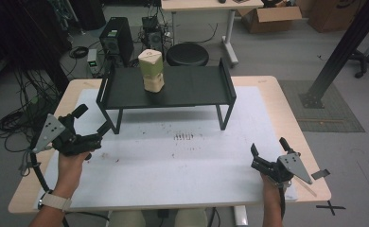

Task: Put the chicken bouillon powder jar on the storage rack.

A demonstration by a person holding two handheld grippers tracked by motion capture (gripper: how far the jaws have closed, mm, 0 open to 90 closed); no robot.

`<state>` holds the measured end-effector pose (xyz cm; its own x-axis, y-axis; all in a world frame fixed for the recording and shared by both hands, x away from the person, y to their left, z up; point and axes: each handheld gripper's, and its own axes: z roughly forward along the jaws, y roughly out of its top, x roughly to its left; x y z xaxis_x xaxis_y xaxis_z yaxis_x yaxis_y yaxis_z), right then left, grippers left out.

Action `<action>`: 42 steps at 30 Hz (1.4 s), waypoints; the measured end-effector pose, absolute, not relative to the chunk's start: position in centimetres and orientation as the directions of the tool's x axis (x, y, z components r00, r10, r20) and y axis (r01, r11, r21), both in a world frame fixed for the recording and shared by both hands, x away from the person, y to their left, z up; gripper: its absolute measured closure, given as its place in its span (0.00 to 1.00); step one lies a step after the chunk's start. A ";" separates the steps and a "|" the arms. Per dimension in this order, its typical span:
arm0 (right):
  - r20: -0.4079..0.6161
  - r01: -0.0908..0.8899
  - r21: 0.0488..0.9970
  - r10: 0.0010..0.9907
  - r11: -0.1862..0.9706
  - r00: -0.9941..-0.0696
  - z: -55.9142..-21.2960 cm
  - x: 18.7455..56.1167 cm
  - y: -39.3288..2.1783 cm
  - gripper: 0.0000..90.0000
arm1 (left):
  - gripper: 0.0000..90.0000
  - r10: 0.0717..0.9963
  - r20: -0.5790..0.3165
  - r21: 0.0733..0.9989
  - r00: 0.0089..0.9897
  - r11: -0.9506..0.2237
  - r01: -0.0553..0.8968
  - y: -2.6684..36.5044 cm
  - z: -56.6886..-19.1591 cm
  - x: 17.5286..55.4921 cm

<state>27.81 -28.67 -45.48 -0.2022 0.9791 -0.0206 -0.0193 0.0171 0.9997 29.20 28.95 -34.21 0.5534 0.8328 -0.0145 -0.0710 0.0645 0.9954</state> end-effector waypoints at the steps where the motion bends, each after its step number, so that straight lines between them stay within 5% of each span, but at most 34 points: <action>1: -0.021 -0.019 1.000 0.979 0.017 -0.202 -45.5 27.8 -28.7 0.00 | 0.00 0.836 -0.009 0.995 0.548 0.060 -0.077 29.4 -34.6 28.9; 12: -0.023 -0.015 1.000 0.979 0.021 -0.201 -45.5 27.9 -28.6 0.00 | 0.00 0.867 -0.007 0.994 0.498 0.062 -0.093 32.0 -37.7 28.0; 42: -0.028 -0.014 1.000 0.979 0.026 -0.201 -45.5 27.9 -28.6 0.00 | 0.00 0.895 -0.065 0.998 0.442 0.049 0.049 33.7 -45.2 27.0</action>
<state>27.87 -28.59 -45.46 -0.2013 0.9791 -0.0280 -0.0139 0.0257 0.9996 27.03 33.75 -45.19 0.4415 0.8949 -0.0653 0.0489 0.0486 0.9976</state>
